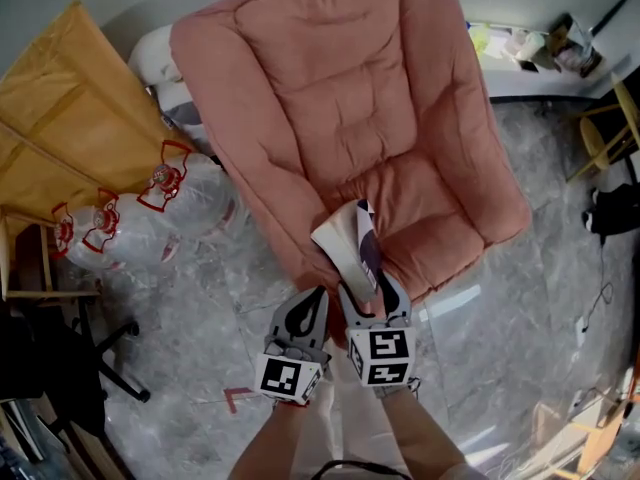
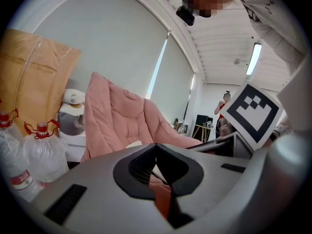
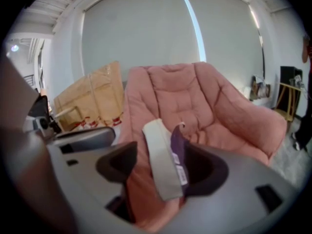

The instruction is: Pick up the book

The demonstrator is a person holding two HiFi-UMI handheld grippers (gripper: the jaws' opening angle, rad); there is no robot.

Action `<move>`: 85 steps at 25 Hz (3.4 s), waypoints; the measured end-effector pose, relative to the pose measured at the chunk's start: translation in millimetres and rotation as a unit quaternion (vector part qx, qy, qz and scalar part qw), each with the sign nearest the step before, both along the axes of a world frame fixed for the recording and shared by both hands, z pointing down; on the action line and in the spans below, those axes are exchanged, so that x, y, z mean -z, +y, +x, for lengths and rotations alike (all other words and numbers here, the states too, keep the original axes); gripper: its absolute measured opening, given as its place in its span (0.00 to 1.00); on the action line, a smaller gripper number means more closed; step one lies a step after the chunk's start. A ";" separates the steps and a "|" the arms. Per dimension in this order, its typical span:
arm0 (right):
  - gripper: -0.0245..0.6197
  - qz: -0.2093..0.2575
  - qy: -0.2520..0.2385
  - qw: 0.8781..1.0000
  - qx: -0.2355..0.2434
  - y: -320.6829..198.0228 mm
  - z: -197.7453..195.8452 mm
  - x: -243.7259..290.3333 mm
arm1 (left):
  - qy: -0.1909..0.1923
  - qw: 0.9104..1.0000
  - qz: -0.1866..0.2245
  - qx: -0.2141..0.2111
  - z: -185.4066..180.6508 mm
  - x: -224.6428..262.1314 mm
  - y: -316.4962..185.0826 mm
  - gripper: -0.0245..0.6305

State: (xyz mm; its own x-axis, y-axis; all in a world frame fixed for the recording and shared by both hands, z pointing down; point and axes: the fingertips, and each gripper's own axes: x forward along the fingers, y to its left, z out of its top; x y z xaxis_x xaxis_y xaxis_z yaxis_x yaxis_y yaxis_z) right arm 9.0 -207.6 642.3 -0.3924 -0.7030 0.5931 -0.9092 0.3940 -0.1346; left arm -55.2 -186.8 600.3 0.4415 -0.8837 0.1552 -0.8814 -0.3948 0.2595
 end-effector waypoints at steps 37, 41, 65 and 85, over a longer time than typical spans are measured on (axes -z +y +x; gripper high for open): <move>0.54 -0.065 0.107 0.992 0.020 -33.1 -8.3 -54.3 | 0.016 0.999 -0.016 0.045 -27.0 -18.6 -17.2 0.06; 0.54 -0.069 0.130 0.989 0.032 -34.4 -13.0 -60.9 | 0.015 0.999 -0.017 0.049 -28.8 -19.5 -16.1 0.06; 0.54 -0.086 0.005 0.995 0.052 -41.2 26.8 -61.1 | 0.019 0.999 -0.014 0.038 -6.1 -11.8 -27.3 0.06; 0.42 -0.089 0.097 0.991 0.016 -60.2 94.0 -73.0 | 0.020 1.000 -0.009 0.015 11.7 -13.8 -33.7 0.06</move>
State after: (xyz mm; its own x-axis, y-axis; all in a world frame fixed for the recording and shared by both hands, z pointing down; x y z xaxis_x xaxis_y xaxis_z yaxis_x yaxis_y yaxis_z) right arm 102.9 -267.7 715.3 -0.2787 -0.5695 0.7733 -0.9124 0.4084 -0.0280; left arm -43.6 -220.5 614.1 0.4204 -0.8942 0.1540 -0.8818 -0.3626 0.3016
